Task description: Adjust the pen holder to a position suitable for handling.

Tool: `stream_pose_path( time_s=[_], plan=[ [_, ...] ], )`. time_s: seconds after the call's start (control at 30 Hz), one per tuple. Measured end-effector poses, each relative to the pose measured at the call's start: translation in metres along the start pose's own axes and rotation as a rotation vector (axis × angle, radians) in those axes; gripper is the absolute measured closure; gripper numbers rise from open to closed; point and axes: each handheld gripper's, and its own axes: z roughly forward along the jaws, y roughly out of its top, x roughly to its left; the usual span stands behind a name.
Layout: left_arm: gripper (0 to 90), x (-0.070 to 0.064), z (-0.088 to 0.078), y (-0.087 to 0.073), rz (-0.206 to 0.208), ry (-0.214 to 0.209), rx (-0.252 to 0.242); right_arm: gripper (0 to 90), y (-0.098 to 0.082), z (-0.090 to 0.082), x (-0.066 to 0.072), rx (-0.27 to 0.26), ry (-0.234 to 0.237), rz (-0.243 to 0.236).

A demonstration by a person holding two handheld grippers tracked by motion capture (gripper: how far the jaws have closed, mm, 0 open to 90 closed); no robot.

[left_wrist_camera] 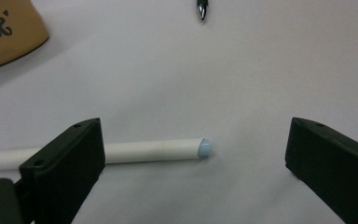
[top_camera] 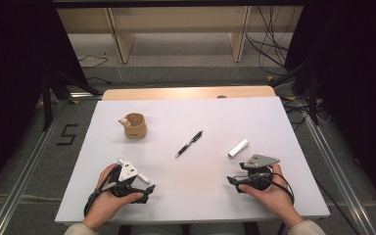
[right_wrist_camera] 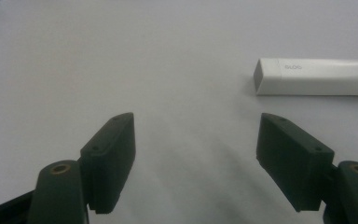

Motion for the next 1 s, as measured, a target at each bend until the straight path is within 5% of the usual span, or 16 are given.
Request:
stream_pose_path(
  time_s=[1.0],
  plan=[
    [4.8,0.0039,-0.0036,-0.0034,-0.015,0.034,-0.009,27.8,0.0026,0.0032,0.0009,-0.011,0.007,-0.011]
  ],
)
